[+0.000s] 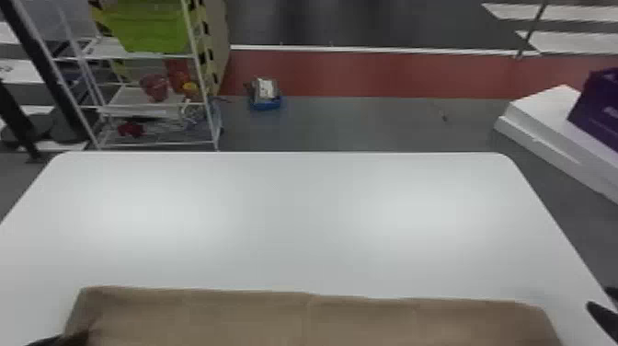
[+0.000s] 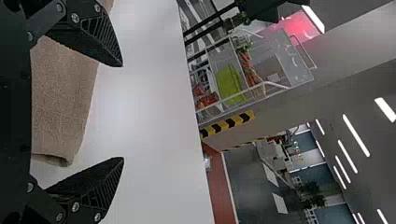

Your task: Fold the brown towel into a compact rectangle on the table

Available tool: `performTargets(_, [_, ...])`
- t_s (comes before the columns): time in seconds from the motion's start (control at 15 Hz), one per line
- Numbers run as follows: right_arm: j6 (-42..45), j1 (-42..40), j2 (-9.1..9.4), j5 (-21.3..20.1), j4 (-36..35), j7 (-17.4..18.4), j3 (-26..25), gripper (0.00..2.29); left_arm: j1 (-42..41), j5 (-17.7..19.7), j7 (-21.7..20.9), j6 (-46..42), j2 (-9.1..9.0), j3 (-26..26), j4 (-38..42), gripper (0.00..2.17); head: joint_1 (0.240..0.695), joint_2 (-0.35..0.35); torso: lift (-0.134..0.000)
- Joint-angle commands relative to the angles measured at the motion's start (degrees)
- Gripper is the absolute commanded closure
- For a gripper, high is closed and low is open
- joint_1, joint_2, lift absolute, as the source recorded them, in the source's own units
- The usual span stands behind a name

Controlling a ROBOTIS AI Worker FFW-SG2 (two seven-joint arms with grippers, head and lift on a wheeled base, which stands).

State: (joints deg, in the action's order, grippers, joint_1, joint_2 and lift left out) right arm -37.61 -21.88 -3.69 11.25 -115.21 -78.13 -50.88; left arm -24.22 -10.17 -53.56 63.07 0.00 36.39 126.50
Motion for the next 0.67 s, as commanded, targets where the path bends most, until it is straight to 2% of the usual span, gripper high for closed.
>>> performTargets(0.0, [0.7, 0.1, 0.0, 0.5, 0.5, -0.2, -0.1, 0.19, 0.0, 0.5, -0.1, 0.5, -0.15, 1.4, 1.1, 1.42, 0.695, -0.018, -0.124])
performTargets(0.2, [1.1, 0.1, -0.09, 1.4, 0.9, -0.2, -0.4, 0.19, 0.0, 0.8, -0.1, 3.9, -0.15, 3.1, 4.8, 1.42, 0.695, -0.003, -0.124])
performTargets(0.47, [1.3, 0.3, -0.09, 1.8, 1.1, -0.2, 0.8, 0.19, 0.1, 1.3, -1.6, 13.2, -0.15, 5.1, 12.7, 1.42, 0.695, 0.017, -0.124])
performTargets(0.6, [1.3, 0.6, -0.09, 1.8, 1.4, -0.2, 1.7, 0.19, 0.8, 2.6, -3.1, 21.6, -0.15, 6.4, 17.8, 1.42, 0.695, 0.02, -0.124])
